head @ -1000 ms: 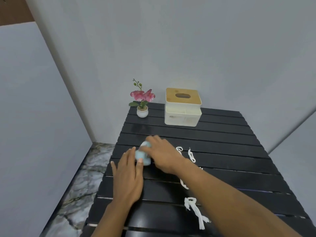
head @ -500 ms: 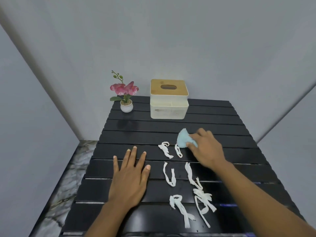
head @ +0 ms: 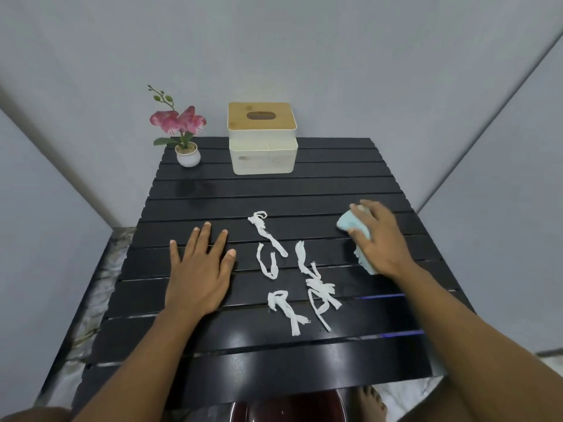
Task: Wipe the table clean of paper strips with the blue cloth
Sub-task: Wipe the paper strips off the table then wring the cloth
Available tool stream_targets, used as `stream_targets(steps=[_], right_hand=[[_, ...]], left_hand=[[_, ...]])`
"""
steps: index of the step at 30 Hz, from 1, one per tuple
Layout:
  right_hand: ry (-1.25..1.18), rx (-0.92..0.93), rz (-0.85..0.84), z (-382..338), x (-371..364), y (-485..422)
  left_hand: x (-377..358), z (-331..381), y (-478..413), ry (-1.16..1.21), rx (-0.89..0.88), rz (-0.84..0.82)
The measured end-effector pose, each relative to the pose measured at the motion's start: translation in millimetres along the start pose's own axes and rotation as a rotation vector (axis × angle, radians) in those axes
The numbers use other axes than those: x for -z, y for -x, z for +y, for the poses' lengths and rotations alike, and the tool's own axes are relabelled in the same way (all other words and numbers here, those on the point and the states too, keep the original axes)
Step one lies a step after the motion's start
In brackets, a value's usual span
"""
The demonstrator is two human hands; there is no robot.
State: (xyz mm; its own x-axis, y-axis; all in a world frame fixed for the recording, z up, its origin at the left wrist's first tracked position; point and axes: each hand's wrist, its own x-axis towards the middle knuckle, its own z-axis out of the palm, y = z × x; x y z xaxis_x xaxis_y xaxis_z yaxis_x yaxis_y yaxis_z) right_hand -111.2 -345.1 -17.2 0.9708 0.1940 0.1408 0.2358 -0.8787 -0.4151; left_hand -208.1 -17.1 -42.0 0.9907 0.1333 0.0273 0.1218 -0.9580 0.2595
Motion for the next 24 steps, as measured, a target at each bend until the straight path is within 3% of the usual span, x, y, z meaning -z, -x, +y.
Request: stream_targets(steps=[2,6,10,12,14,17,19,24], right_hand=[[-0.114,0.078,-0.090,-9.3,-10.5,5.1],[-0.087,0.181,-0.130,-34.0,-25.9,22.9],[-0.301,0.119,-0.057,-46.0,-28.6,49.8],[-0.345,0.026,0.090,-39.1,-18.6,54.0],[-0.213,-0.097,0.225,-23.5,-4.3,53.9],[0.004,-0.127,0.066,-4.6,4.2,60.0],[0.003,-0.071,-0.012,-1.9,-1.8,66.9],[-0.010,-0.126,0.034,-14.5,-10.4,69.4]], left_hand=[[-0.4,0.2,0.5,-0.016,-0.001,-0.002],[-1.6,-1.1,-0.5,-0.048,-0.001,-0.011],[-2.8,-2.3,-0.7,-0.057,-0.005,-0.006],[-3.4,-2.5,-1.2,-0.059,-0.007,-0.001],[-3.9,-2.7,-1.5,-0.060,-0.012,0.004],[-4.4,-3.0,-1.4,-0.055,-0.013,0.013],[-4.4,-2.6,-0.9,-0.052,-0.014,0.018],[-3.2,-1.3,-0.1,-0.044,-0.007,0.020]])
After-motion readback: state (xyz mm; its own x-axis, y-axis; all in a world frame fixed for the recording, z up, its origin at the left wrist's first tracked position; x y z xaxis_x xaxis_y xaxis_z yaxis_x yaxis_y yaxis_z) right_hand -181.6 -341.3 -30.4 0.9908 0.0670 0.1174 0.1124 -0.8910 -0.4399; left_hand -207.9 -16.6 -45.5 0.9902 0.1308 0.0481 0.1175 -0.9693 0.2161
